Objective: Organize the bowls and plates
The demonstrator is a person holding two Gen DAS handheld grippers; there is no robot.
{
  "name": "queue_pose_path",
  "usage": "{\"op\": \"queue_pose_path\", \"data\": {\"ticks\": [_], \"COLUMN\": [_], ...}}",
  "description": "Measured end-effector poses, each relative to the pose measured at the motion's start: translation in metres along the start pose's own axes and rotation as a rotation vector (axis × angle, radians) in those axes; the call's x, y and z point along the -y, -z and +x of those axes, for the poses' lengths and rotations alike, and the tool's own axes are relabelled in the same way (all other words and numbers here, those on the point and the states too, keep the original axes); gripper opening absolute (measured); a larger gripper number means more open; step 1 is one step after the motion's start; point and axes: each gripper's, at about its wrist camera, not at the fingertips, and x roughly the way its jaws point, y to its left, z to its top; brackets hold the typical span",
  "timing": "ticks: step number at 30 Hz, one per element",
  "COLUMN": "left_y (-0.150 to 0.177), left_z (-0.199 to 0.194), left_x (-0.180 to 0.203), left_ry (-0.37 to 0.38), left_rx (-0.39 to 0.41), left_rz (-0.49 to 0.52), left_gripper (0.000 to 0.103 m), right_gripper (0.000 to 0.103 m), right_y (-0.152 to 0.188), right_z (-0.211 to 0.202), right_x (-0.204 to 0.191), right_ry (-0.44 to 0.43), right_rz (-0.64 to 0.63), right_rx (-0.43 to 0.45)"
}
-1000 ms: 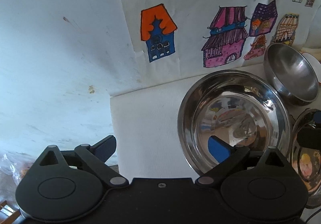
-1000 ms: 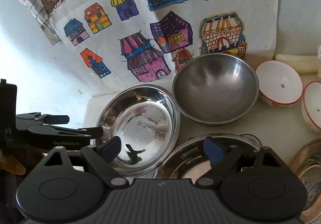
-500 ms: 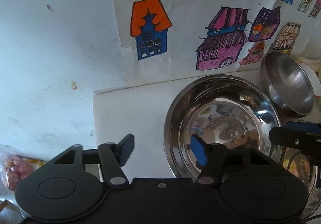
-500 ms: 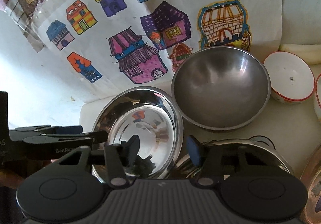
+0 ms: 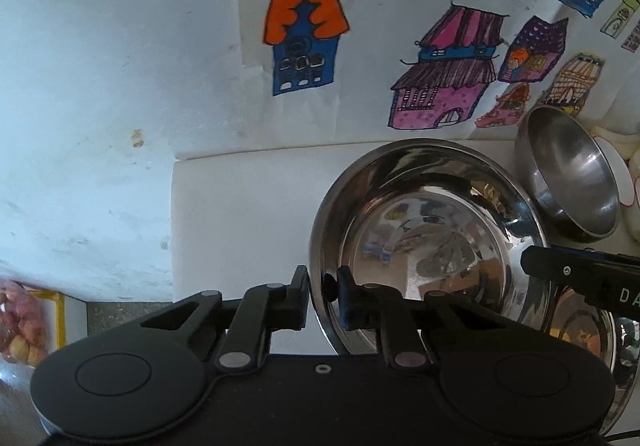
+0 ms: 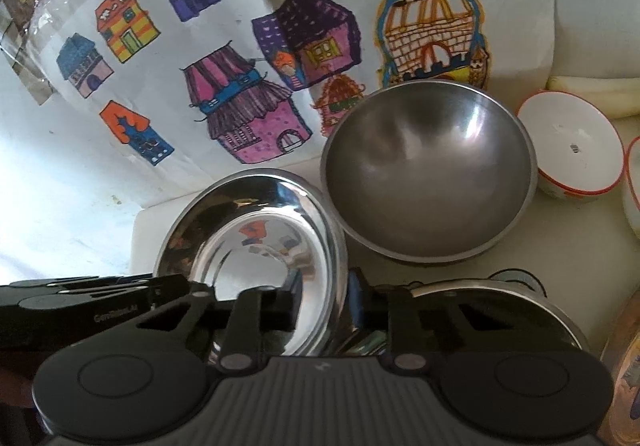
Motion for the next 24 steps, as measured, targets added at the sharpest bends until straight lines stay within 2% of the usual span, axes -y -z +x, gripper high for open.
{"op": "queue_pose_path", "data": {"ticks": [7,13,24], "left_y": [0.011,0.023,0.052], "left_z": [-0.021,-0.047,-0.082], "left_x": [-0.002,0.008,0.068], "left_ry": [-0.014,-0.013,0.028], "left_rx": [0.019,0.042,0.046], "left_rz": [-0.001,-0.015,-0.033], "left_gripper": [0.015,0.015,0.016], "right_gripper": [0.013,0.011,0.011], "right_y": [0.006,0.016,0.034], "right_z": [-0.013,-0.039,-0.109], "right_x": [-0.002,-0.001,0.042], "right_ry": [-0.037,-0.053,-0.051], "right_rz": [-0.002,-0.017,-0.021], "right_rx": [0.006,0.024,0.045]}}
